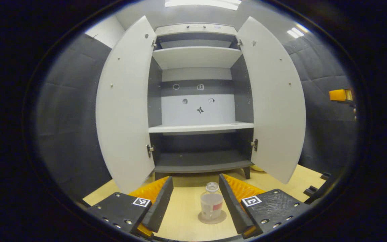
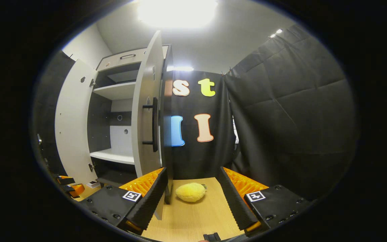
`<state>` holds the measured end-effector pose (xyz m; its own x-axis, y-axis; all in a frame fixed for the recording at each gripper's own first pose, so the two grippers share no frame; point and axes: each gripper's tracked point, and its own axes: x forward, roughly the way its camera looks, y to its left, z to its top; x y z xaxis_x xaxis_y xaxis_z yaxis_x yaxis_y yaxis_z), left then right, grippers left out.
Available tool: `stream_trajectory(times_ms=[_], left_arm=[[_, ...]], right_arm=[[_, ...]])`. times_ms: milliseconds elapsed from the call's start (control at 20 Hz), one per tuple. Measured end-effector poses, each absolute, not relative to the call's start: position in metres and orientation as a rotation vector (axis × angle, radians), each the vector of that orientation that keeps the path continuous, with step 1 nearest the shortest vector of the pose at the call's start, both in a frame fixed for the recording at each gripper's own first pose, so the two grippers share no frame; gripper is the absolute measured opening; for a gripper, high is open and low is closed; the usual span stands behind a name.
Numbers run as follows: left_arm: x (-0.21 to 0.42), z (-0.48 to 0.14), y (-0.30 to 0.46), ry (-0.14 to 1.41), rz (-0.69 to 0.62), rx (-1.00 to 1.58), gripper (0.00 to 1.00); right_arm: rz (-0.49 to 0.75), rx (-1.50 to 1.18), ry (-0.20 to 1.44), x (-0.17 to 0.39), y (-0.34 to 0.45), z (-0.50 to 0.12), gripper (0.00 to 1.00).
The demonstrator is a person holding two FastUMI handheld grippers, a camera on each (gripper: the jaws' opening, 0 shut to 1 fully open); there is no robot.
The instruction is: Grasp the bottle in the cabinet with the left hand and place it on the coaster, then close the right door with the right hand and the left door with the left hand.
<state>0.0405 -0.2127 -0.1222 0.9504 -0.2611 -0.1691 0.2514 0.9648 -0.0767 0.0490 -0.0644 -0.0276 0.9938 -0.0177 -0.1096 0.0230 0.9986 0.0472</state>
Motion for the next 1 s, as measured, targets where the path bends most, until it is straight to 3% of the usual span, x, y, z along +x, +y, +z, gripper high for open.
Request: stream_trajectory(times_ms=[600,650,900,1000], left_arm=[[0.047,-0.043,-0.063,0.092,-0.064,-0.032,0.83],[0.048,-0.042,-0.054,0.089,-0.054,-0.030,0.89],[0.053,-0.032,-0.016,0.066,-0.015,-0.029,0.89],[0.058,-0.030,-0.002,0.060,0.000,-0.033,0.89]], right_arm=[[-0.105,0.068,0.016,0.125,-0.048,0.029,0.97],[-0.110,0.063,0.014,0.129,-0.044,0.030,0.97],[-0.122,0.040,0.016,0.144,-0.025,0.033,0.97],[-0.136,0.019,0.009,0.145,-0.023,0.035,0.92]])
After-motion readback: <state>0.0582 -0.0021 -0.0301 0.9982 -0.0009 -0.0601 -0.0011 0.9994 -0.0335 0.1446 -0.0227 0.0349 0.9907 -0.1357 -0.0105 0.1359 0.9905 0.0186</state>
